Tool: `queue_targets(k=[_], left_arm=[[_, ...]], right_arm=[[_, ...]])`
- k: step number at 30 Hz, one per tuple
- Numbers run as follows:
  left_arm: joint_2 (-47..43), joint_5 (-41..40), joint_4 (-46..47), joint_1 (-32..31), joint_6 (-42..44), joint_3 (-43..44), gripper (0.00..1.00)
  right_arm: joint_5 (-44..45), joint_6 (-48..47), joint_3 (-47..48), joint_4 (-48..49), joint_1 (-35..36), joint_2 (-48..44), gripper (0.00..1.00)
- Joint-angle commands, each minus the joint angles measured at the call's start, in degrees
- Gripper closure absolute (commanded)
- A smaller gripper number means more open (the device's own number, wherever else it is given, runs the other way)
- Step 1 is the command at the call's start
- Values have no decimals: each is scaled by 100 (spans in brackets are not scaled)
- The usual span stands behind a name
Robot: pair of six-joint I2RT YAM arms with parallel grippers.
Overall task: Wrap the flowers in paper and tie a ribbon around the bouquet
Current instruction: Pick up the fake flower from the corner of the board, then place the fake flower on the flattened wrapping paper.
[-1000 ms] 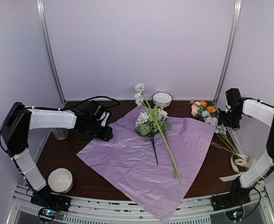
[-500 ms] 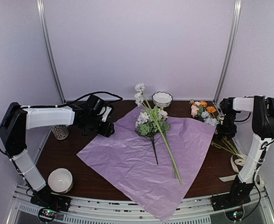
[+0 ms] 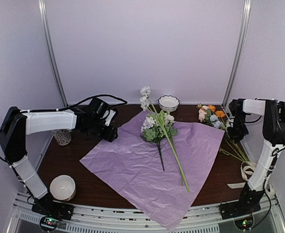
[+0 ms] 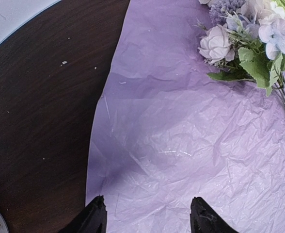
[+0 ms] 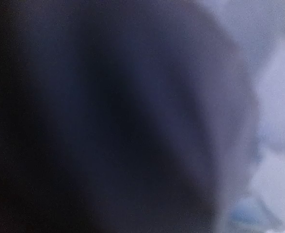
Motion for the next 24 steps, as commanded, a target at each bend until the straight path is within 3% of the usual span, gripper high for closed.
queue_targets(k=[1,11,16,20,24], left_arm=[[-262,-114,-23,48,115,133,38],[-558,-161,-81,46,107,129,38],[-772,-207,-127,52,97,116,38],[-907,-273,-181,52,112,98,38],[-998,-246,-229,47,90,94,38]], right_arm=[[614,-71,167,69,168,-548,100],[1317,253,162,864,395,-2552,100],[420,583,-69,1454,628,-3827,100],[-161,1168,101,1335,1464,-4385,100],[-1544,1913,208,1709,2528,-4502,100]])
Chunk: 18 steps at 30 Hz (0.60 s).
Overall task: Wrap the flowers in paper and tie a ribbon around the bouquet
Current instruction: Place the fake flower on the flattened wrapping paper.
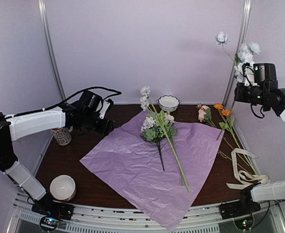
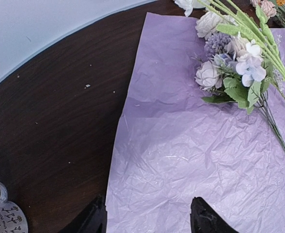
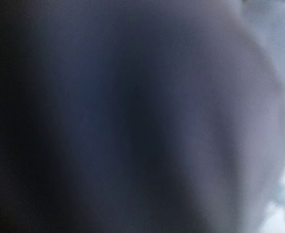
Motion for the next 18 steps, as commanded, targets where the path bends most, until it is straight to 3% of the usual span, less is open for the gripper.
queue_targets(k=[1,7,15,18], left_arm=[[-229,-48,-46,52,43,83,38],[-475,-85,-47,53,8,-64,38],[-702,-229,-77,52,-22,-306,38],[-706,-224,-75,53,-17,-320,37]], right_arm=[[-1602,1020,191,481,1021,48,100],[-2251,1604,285,1280,2260,563,100],[-2807,1295,1193,442,2786,2362,100],[-2524,997,1898,-80,2934,3182,100]])
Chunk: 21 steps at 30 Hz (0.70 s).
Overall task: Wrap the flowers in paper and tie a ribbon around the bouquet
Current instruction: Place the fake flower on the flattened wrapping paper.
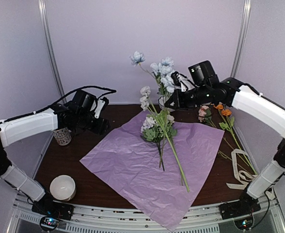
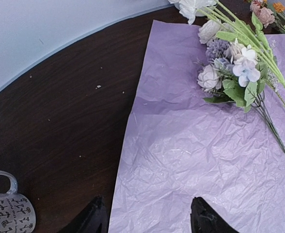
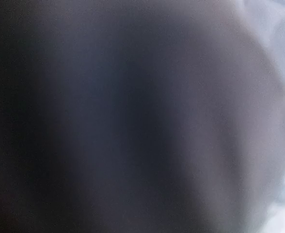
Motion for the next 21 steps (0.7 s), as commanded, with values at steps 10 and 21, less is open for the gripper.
queue_targets(k=[10,21], left_arm=[[-121,-150,51,52,-27,-196,37],[563,-57,187,68,-37,-98,38]], right_arm=[[1610,-698,2331,-1295,448,3195,100],[1883,-1080,2358,-1873,483,2906,70]])
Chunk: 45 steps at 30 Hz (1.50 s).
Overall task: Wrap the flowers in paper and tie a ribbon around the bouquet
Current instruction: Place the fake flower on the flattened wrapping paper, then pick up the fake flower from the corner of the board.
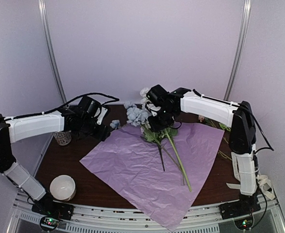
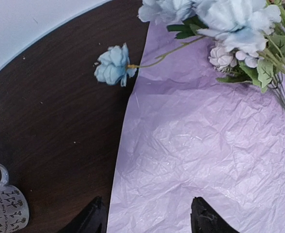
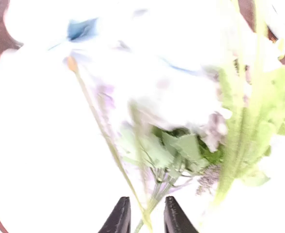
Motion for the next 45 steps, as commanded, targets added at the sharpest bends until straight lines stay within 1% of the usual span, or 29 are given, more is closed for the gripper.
queue_targets(k=[1,3,4,8,12,13,14,16,20,24,28,30,32,36,40,42,43,45], left_arm=[[304,24,163,46,-35,114,37],[349,9,175,47,-6,120,37],[368,-15,172,42,8,125,37],[414,-93,111,48,65,173,37],[420,-145,54,49,135,216,38],[420,-158,27,47,148,250,38],[419,-162,3,41,155,270,37],[384,-161,-21,44,164,317,38],[296,-97,-76,49,143,393,37],[155,-64,-140,42,87,395,37],[0,-105,-230,46,91,408,37],[-42,-178,-280,48,97,436,37],[-46,-216,-334,45,85,488,37],[40,-245,-382,55,82,599,37],[169,-284,-465,52,143,775,37],[208,-292,-490,54,172,832,37],[218,-293,-491,56,173,852,37],[228,-301,-497,53,187,872,37]], right_arm=[[242,-143,1,-279,-76,-799,67],[87,-146,-332,-150,-191,-1261,59],[6,-141,-573,-28,-283,-1500,56],[-35,-96,-1662,316,-913,-2534,52],[-25,-101,-2852,652,-2134,-3392,51],[122,-149,-3189,709,-2508,-3489,50],[342,-205,-3336,684,-2866,-3500,49],[499,-360,-3437,536,-3567,-3319,48],[320,-503,-3369,489,-4790,-2661,49],[397,-718,-2867,325,-5370,-1705,49],[608,-873,-2097,-124,-5664,-743,49],[561,-942,-1862,-246,-5770,-414,49],[443,-1018,-1656,-437,-5848,-122,51],[60,-1248,-1372,-836,-5925,262,53],[30,-1323,-1114,-1149,-5937,450,60],[-135,-1394,-1015,-1362,-5937,558,60],[-217,-1446,-1023,-1422,-5934,576,63],[-263,-1471,-1108,-1367,-5937,531,78]])
